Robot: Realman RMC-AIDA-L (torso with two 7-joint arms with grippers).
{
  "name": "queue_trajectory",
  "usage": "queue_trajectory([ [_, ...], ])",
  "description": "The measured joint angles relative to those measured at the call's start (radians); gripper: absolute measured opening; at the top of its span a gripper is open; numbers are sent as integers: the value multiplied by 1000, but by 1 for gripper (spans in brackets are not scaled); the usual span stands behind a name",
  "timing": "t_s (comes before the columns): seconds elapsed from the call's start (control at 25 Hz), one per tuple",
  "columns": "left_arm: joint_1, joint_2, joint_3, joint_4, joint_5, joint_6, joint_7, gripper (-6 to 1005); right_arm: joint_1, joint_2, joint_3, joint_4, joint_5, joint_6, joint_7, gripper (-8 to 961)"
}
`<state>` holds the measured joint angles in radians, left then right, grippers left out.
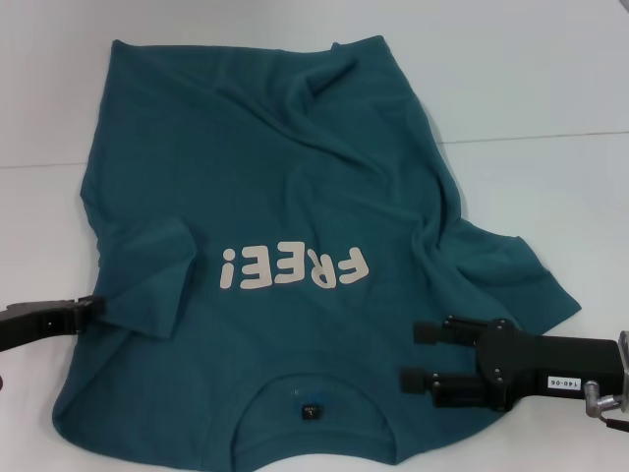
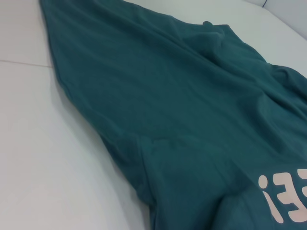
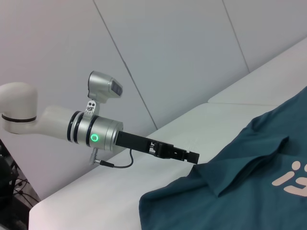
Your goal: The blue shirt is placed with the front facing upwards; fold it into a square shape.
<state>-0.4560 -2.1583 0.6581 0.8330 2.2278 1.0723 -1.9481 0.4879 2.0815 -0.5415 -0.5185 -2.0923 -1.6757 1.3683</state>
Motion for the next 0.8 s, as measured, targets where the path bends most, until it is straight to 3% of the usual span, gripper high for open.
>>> queue_trajectory([
  [0.16,1,0,-7,3,0,7,-13,54,0,0,0,0,0,0,0,880],
  [0.36,8,-1,-6,3,0,10,-16,99,0,0,0,0,0,0,-1,880],
  [0.8,11,-3,-3,4,1,0,-11,447,0,0,0,0,0,-4,-1,879],
])
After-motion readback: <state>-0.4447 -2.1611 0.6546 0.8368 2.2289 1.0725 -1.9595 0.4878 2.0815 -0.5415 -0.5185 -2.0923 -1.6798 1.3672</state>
